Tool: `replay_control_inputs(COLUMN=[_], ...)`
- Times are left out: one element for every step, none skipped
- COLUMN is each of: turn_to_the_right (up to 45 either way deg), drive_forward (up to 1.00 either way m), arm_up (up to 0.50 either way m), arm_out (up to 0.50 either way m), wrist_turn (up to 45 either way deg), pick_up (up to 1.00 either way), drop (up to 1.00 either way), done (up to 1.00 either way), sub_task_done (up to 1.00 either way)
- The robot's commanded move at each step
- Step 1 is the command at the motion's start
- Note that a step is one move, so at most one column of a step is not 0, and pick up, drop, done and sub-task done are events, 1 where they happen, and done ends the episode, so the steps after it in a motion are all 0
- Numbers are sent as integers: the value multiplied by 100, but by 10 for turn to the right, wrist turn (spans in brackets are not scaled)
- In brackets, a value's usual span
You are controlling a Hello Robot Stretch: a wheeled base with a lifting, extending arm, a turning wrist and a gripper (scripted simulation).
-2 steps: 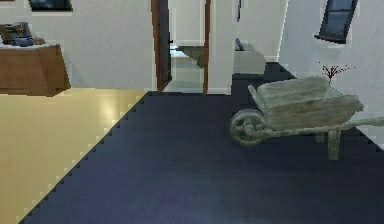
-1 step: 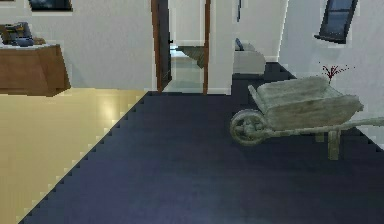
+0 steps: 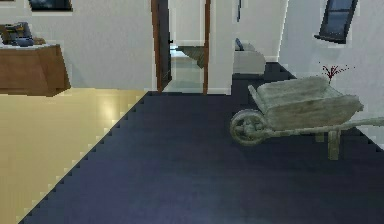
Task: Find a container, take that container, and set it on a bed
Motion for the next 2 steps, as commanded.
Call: replay_control_inputs(turn_to_the_right=[0, 0], drive_forward=[0, 0], arm_up=[0, 10], arm_out=[0, 0], wrist_turn=[0, 0], pick_up=[100, 0], drop=[0, 0], done=[0, 0], sub_task_done=[0, 0])
